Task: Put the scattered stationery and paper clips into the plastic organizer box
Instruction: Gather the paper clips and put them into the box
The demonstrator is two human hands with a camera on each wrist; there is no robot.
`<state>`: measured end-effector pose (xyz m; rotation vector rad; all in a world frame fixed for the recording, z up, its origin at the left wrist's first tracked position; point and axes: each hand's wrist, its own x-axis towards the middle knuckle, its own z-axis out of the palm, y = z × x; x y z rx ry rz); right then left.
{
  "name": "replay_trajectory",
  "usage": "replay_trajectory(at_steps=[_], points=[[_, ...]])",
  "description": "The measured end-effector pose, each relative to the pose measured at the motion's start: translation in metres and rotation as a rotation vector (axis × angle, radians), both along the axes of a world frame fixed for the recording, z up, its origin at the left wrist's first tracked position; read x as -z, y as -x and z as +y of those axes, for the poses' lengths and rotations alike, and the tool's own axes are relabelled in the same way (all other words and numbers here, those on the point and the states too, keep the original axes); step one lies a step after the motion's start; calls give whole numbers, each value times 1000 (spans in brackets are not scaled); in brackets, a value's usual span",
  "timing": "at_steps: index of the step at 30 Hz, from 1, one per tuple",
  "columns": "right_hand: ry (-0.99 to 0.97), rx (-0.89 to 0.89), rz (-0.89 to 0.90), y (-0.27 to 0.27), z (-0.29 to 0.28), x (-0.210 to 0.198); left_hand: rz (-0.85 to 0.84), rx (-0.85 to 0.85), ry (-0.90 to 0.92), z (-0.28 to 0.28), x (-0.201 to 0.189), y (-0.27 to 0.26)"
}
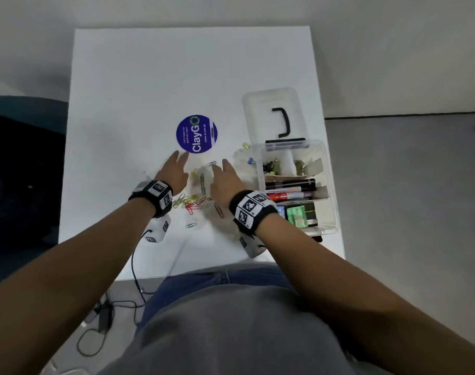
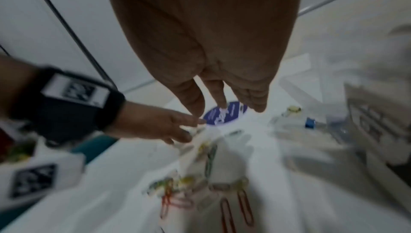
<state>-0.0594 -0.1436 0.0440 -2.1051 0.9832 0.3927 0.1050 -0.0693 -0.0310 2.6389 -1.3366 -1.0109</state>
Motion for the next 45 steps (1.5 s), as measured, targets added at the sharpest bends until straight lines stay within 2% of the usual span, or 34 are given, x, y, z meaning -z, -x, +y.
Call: replay_trajectory(at_steps=[3, 8, 11, 16, 21, 23, 26, 28, 31, 33, 38, 45], points=[[51, 26, 166, -17, 0, 32, -67, 197, -44, 19, 12, -3], [117, 93, 204, -35, -21, 59, -75, 413, 21, 45, 12, -16], [126, 21, 212, -40, -18, 64, -35, 407, 33, 58, 14, -13], [152, -227, 174, -27, 9, 69, -74, 411, 68, 57, 12, -10], [185, -200, 205, 9, 22, 68, -92, 440, 90, 87, 8, -15], [212, -207, 200, 20, 30, 68, -66, 418, 96, 107, 11, -8], [211, -228, 97, 24, 47, 68, 15, 360, 111, 123, 9, 12], [203, -165, 52, 24, 51, 67, -20, 268, 111, 120, 7, 22], [233, 43, 151, 23, 51, 66, -53, 103, 75, 107, 4, 27], [214, 98, 211, 18, 53, 66, -15, 98, 57, 98, 4, 32], [186, -30, 108, -8, 69, 74, 49, 93, 61, 78, 4, 47], [181, -104, 129, -7, 60, 69, 55, 40, 115, 76, -1, 45]])
